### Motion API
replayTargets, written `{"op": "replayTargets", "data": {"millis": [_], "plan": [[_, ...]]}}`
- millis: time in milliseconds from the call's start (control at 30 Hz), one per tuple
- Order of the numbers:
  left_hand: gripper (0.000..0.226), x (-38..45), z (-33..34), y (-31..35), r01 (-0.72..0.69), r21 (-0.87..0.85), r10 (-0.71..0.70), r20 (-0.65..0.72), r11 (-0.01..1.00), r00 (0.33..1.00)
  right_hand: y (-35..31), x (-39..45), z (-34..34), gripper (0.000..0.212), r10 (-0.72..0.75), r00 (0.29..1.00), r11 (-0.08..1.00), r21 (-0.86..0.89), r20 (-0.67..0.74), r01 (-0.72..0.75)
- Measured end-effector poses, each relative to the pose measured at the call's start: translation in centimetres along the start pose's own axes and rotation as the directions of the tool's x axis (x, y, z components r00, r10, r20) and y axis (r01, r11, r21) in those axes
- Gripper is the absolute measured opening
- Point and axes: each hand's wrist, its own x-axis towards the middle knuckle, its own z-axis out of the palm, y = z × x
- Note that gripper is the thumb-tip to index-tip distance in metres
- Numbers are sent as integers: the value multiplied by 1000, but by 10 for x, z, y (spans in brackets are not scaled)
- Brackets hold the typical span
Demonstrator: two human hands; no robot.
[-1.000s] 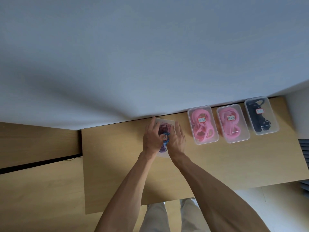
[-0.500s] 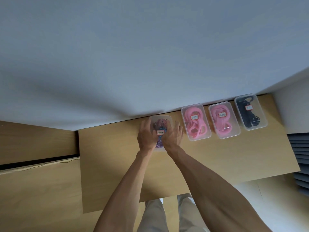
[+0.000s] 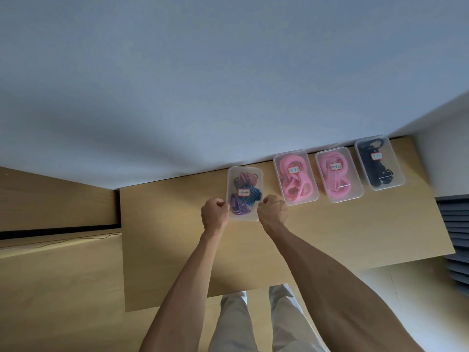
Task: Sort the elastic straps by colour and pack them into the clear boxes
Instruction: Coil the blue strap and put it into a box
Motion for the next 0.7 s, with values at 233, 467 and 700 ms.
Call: {"op": "replayTargets", "data": {"millis": [233, 467, 700], "plan": [[13, -7, -7, -5, 36, -1, -36, 60, 999, 998, -2, -23, 10, 15, -43, 994, 988, 143, -98, 57], [15, -3, -5, 9, -53, -24, 52, -28, 998, 998, -10, -6, -4, 13, 115, 993, 941, 322, -18, -103], [6, 0, 4, 7, 5, -64, -8, -55, 998, 998, -4, 2, -3, 10, 220, 975, 874, 440, 17, -205]]}}
